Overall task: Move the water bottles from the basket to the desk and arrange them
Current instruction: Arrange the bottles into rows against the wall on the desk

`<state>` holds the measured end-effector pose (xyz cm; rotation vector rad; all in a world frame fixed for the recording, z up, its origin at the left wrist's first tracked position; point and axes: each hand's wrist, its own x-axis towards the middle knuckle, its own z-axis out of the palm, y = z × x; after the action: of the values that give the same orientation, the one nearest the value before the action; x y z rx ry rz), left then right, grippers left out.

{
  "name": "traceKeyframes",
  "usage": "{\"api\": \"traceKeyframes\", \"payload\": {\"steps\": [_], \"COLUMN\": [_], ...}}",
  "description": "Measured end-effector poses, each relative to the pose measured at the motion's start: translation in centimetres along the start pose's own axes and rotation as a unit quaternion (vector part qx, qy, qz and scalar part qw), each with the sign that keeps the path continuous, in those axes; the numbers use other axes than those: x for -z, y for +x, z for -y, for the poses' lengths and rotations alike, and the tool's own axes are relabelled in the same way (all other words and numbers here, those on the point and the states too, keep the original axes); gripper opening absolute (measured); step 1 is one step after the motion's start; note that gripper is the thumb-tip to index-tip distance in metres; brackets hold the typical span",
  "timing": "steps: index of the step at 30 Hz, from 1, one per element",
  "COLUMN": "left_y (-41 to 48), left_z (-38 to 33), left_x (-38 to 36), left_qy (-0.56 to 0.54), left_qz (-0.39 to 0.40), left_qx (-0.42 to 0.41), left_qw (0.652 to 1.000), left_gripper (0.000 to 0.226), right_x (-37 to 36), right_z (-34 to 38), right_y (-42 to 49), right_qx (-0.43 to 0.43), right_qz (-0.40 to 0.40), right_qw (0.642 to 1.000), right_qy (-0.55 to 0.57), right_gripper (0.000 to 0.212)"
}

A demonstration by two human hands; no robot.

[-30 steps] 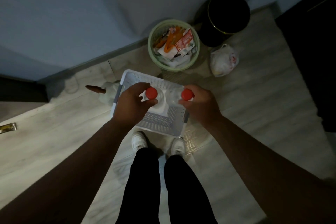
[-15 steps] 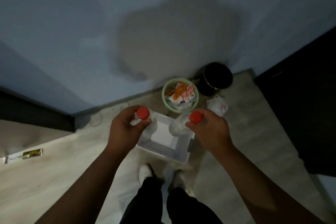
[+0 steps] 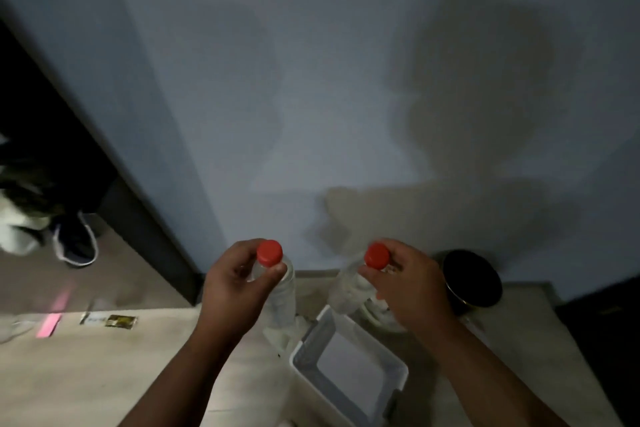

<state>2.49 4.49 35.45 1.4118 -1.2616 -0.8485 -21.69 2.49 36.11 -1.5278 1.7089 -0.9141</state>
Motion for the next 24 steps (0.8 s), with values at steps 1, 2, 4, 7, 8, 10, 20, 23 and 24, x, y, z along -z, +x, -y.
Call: {"api": "traceKeyframes", "payload": {"steps": [1,2,4,7,8,10,20,23,24], "left_y": [-0.6,-1.3,-2.9,-5.5,-6.5,-8.5,-19.1,-21.5,-22.4], "left_z": [-0.4,-0.8,-1.4,-2.9,-3.4,-4.5,-6.0,-5.9,-5.7], "left_x": [0.2,0.3,0.3,-0.5,-0.9,-1.5,2.4,5.5,6.9], "left_qy": [-0.005,-0.011,-0.016,0.007,0.018,0.038,0.001,0.021,0.028], "left_qz": [-0.017,-0.034,-0.067,-0.136,-0.155,-0.189,-0.371,-0.408,-0.420], "left_qx": [0.004,0.007,0.018,0.026,0.024,0.016,0.054,0.059,0.060], "left_qw": [1.000,0.999,0.997,0.990,0.987,0.981,0.927,0.911,0.905], "left_gripper": [0.026,0.027,0.030,0.026,0.026,0.026,0.025,0.023,0.024], "right_x": [0.1,0.1,0.7,2.3,2.8,3.8,0.6,-2.1,-3.5], "right_z": [0.3,0.5,0.8,1.1,1.1,1.2,4.6,7.2,8.2], "right_y": [0.0,0.0,-0.2,-0.7,-1.0,-1.3,-5.8,-7.8,-8.5], "right_qx": [0.022,0.043,0.074,0.122,0.129,0.148,0.207,0.240,0.249], "right_qz": [0.020,0.040,0.071,0.112,0.120,0.129,0.258,0.304,0.313], "right_qw": [0.999,0.998,0.994,0.984,0.982,0.979,0.943,0.921,0.916], "right_qy": [0.015,0.027,0.047,0.061,0.060,0.054,0.044,0.039,0.038], "right_gripper": [0.020,0.018,0.017,0.016,0.016,0.019,0.032,0.041,0.041]}}
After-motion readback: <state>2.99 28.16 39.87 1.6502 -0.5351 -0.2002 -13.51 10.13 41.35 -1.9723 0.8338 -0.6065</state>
